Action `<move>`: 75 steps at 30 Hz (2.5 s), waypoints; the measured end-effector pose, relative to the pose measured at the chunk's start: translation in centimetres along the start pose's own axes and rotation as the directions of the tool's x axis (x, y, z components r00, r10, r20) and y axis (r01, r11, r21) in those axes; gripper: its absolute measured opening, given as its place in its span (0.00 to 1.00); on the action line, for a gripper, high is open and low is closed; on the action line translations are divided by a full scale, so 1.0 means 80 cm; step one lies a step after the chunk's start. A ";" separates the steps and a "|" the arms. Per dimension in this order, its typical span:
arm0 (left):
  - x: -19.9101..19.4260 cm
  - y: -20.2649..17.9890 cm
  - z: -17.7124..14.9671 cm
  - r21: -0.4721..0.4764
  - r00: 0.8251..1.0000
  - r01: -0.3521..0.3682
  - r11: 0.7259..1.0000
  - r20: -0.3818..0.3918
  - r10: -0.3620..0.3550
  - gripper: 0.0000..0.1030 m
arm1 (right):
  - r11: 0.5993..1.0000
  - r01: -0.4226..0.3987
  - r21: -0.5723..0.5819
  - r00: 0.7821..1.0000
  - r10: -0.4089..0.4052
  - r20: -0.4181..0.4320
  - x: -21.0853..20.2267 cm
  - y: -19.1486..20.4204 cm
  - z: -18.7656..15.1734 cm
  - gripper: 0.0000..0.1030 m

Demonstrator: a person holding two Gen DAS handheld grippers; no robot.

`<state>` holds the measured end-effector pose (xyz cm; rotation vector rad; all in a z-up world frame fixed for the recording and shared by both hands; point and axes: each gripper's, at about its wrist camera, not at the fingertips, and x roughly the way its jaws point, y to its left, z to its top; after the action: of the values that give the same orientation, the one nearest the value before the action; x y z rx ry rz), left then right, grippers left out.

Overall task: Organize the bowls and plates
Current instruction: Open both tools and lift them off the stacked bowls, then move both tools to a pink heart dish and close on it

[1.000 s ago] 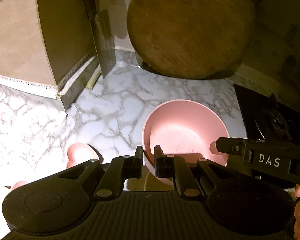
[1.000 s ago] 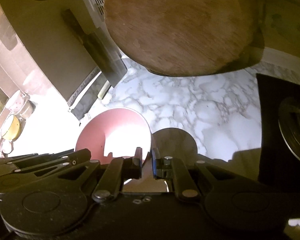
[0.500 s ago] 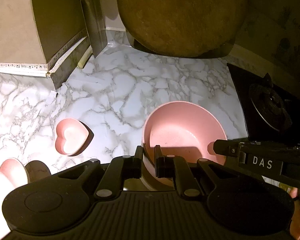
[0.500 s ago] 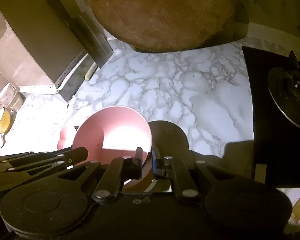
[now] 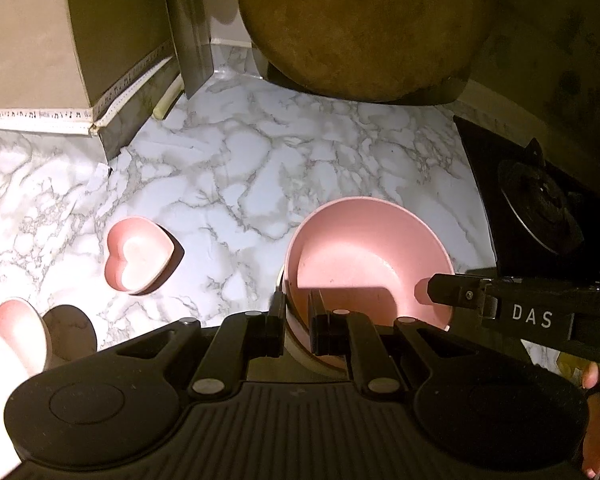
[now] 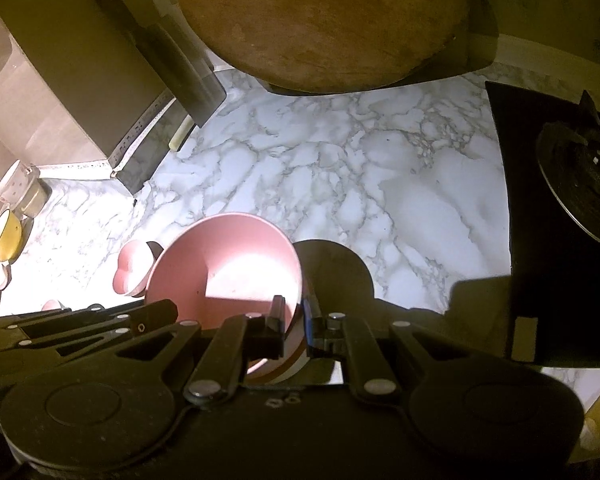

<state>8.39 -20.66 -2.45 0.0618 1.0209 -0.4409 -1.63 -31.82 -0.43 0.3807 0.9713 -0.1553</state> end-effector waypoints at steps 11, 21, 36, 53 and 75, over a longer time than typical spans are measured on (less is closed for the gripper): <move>0.006 -0.001 0.002 0.000 1.000 -0.002 1.000 -0.015 0.002 0.10 | 1.000 -0.003 0.003 1.000 0.003 -0.011 0.004 -0.002 -0.001 0.09; 0.003 0.000 0.000 0.005 1.000 0.014 1.000 -0.010 -0.014 0.10 | 1.000 -0.011 -0.003 1.000 0.011 0.022 -0.007 0.000 0.001 0.18; -0.030 0.032 0.003 -0.017 0.999 0.026 1.000 0.048 -0.025 0.18 | 0.994 -0.039 -0.098 0.995 0.048 0.082 -0.034 0.034 0.009 0.39; -0.069 0.133 0.030 -0.147 0.984 -0.063 0.987 0.158 0.087 0.76 | 0.959 -0.110 -0.262 0.978 0.151 0.142 -0.024 0.097 0.042 0.97; 0.053 0.208 0.044 -0.255 0.991 -0.119 0.960 -0.088 0.100 0.76 | 0.978 -0.126 -0.166 0.983 0.100 -0.155 0.141 0.152 0.111 0.87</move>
<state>19.46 -7.80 -6.68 -0.1009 1.1351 -0.2020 15.20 -23.52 -2.29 0.2869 1.0959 0.0632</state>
